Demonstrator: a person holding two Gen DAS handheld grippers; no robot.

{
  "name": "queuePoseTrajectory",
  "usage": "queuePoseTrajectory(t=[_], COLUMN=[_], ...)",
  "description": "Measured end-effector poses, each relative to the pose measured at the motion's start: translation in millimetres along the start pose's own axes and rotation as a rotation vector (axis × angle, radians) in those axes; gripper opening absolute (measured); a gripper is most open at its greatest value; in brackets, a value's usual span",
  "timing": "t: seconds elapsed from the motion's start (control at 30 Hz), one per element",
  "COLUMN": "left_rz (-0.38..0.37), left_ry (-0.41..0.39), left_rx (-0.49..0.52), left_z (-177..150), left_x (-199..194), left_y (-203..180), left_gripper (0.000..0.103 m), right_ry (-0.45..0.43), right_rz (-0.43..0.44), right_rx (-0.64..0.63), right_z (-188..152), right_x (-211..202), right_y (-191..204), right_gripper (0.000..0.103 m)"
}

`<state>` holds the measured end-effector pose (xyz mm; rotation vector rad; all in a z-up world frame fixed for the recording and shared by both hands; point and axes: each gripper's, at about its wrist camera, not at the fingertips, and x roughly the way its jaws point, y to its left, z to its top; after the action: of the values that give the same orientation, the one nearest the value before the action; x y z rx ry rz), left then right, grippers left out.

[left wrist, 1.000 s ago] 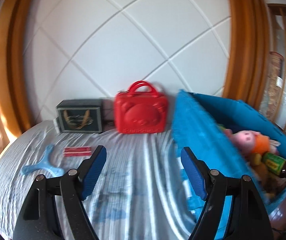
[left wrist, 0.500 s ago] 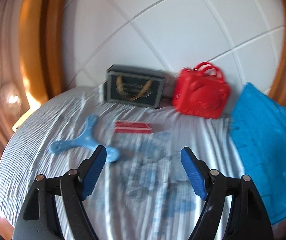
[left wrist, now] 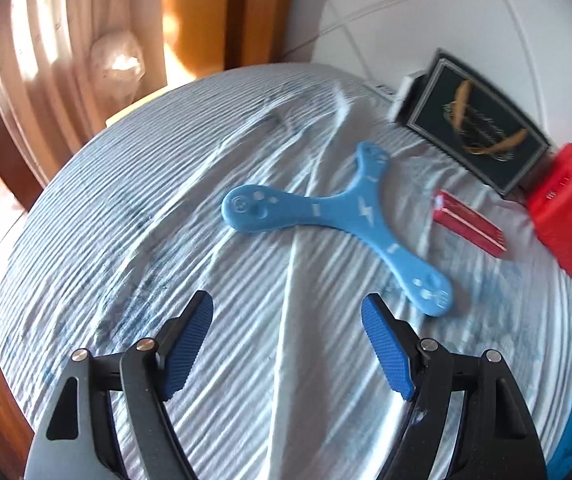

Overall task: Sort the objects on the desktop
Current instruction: 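Withdraw both tools from the crate back over the bed, then grasp the blue spinner toy with left tool while right tool grasps the red medicine box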

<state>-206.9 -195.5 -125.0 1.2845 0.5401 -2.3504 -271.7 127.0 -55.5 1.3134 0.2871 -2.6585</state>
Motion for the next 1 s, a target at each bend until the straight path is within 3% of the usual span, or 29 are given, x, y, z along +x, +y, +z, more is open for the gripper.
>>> queuePoseTrajectory(t=[0.3,0.5,0.53,0.6,0.67,0.8,0.83,0.9,0.97,1.0], left_rz=[0.02,0.084,0.146,0.195,0.189,0.165,0.156,0.134,0.108,0.102], left_ry=[0.099,0.158,0.141,0.115,0.078,0.045,0.038,0.013,0.006,0.003], left_rx=[-0.081,-0.12,-0.087,-0.049,-0.06,-0.052,-0.031,0.008,0.04,0.053], left_z=[36.3,56.7,57.4,57.4,56.5,54.4,52.7,45.5,37.5,31.8], left_x=[84.0,140.1,144.3,149.5,153.8,150.4,148.0,137.5,127.5,122.5], left_y=[-52.7,-103.5,-112.0,-119.8,-113.7,-97.6,-97.1,-94.1,-90.8,-87.4], left_gripper=[0.076,0.077,0.079,0.085,0.103,0.103,0.097,0.076,0.049,0.047], right_ry=[0.073,0.113,0.12,0.122,0.12,0.138,0.175,0.209,0.221,0.232], right_rz=[0.082,0.208,0.232,0.285,0.308,0.374,0.405,0.383,0.392,0.416], right_rx=[-0.106,-0.228,-0.256,-0.329,-0.394,-0.472,-0.471,-0.466,-0.428,-0.407], right_z=[47.8,80.5,83.4,89.0,91.7,93.2,91.6,86.5,77.5,73.2], right_x=[122.2,196.5,206.3,223.8,236.4,256.7,263.7,270.5,263.3,257.9], right_y=[16.6,43.6,49.8,63.3,77.4,101.3,106.4,113.3,115.0,114.6], right_gripper=[0.103,0.103,0.103,0.103,0.103,0.103,0.103,0.103,0.102,0.098])
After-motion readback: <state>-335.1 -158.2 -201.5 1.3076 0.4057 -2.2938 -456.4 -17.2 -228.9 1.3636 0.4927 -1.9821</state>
